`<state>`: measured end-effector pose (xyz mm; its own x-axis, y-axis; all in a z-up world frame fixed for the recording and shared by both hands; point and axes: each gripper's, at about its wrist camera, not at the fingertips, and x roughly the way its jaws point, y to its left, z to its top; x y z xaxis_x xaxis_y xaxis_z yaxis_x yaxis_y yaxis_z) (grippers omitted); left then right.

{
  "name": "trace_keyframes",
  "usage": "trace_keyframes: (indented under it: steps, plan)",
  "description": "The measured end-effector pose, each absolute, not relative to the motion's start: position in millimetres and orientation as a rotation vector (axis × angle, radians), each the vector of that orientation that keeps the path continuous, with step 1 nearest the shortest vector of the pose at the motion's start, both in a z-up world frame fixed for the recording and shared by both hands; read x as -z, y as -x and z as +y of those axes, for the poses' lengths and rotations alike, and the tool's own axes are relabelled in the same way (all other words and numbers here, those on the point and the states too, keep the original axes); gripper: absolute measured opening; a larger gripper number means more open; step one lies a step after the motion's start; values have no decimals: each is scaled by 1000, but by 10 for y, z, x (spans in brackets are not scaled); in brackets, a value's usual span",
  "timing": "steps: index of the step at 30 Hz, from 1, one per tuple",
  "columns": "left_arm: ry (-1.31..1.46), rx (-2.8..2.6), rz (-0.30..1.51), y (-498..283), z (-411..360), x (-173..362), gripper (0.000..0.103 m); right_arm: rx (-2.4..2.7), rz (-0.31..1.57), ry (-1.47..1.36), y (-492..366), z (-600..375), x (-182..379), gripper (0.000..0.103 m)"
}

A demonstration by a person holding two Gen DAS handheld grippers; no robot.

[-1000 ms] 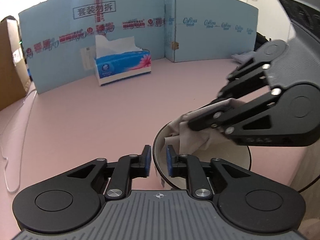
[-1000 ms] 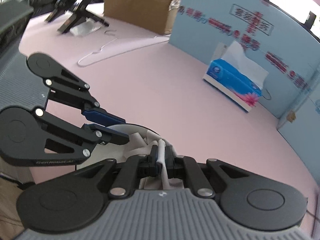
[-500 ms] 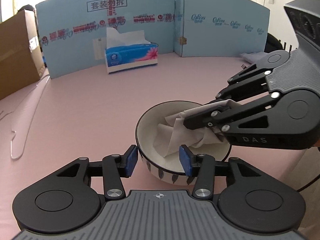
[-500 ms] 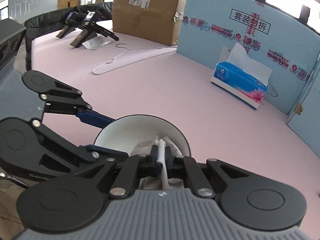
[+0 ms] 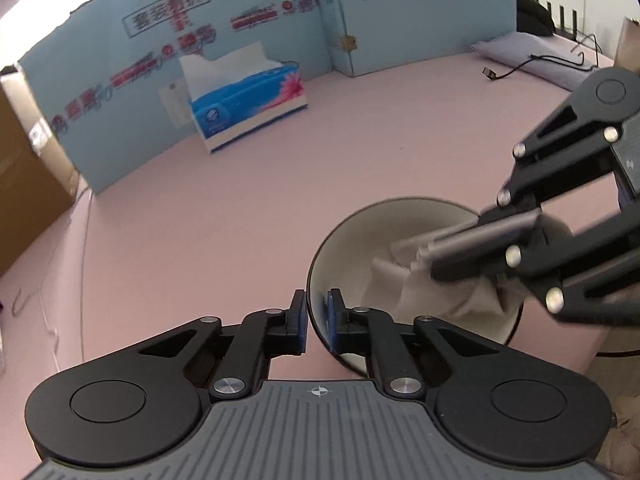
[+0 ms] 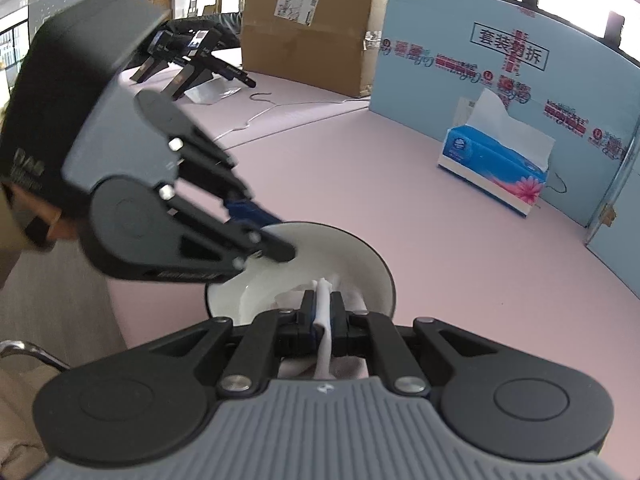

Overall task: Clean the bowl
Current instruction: 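Continue circling the cloth inside the bowl with the right gripper while the left gripper holds the rim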

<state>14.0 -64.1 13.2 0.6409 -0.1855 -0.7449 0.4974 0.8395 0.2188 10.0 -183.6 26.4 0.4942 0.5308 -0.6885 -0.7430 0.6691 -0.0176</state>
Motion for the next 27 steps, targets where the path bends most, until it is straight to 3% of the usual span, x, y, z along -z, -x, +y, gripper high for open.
trace_keyframes:
  steps: [12, 20, 27]
  plan:
    - [-460, 470, 665, 31, -746, -300, 10, -779, 971, 411, -387, -1751, -164, 6]
    - [-451, 477, 669, 2, -730, -263, 10, -687, 839, 617, -261, -1575, -137, 6]
    - [-422, 484, 672, -6, -699, -270, 12, -667, 736, 612, -317, -1514, -239, 5]
